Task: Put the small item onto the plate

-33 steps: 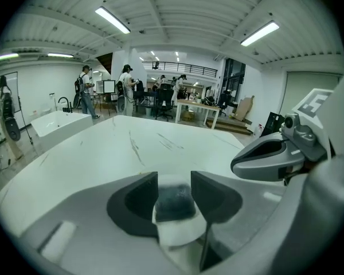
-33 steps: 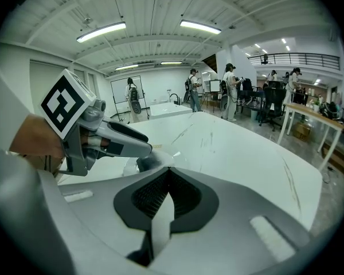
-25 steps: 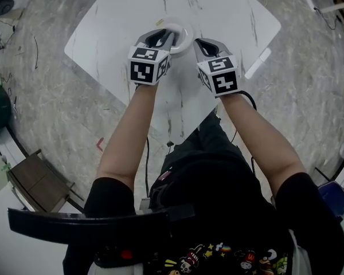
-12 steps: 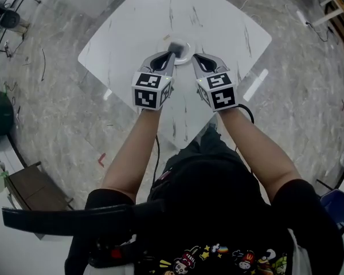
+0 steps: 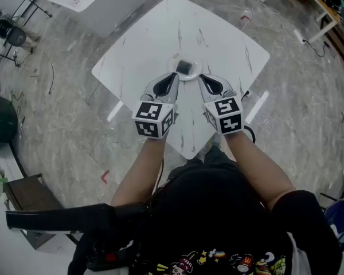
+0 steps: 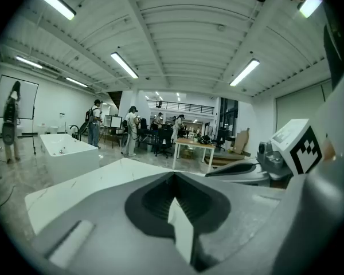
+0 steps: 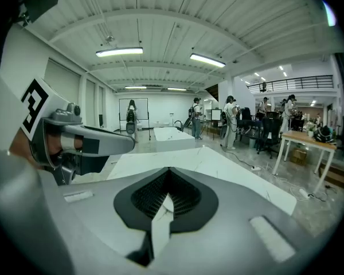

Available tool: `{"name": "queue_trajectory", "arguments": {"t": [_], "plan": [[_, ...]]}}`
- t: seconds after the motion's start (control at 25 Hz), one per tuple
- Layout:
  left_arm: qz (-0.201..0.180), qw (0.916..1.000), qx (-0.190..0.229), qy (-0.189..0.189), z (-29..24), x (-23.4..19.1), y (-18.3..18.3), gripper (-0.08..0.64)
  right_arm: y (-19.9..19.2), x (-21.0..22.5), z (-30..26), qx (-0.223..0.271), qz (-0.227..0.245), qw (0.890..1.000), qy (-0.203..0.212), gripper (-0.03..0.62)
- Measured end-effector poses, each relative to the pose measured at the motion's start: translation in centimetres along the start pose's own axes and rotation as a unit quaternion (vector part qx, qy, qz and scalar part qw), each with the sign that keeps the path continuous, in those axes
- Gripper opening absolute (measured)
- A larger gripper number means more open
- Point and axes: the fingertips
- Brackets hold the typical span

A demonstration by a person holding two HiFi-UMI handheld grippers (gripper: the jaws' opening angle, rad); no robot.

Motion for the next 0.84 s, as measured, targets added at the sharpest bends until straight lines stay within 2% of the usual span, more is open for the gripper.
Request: {"name": "queue_trajectory", "arguments": {"t": [0.2,0.52,0.84], "plan": [[-0.008,0.9999,0.015,-0.002,1.3,0.4,0.8,0.002,1.6,-0.3,1.0,0.025,0.008,1.000,-0.010,0.020],[-0.009,0.9990,0.043,0.004,2.6,1.1,2.3,0.000,2.4,-0.4,2.1,0.036,0.007,0.999,-0.018,0.020],[-0.010,0.9985,0.052,0.012,3.1,1.5,3.0,0.000,3.1,0.2,3.1,0.044,0.014,0.999,-0.028,0.020]]}}
Point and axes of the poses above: the fingertips, and each gripper's own axes: z backward along the fingers, x to its right, y out of its top, and after that the axes turned 11 degrees about x, right-handed
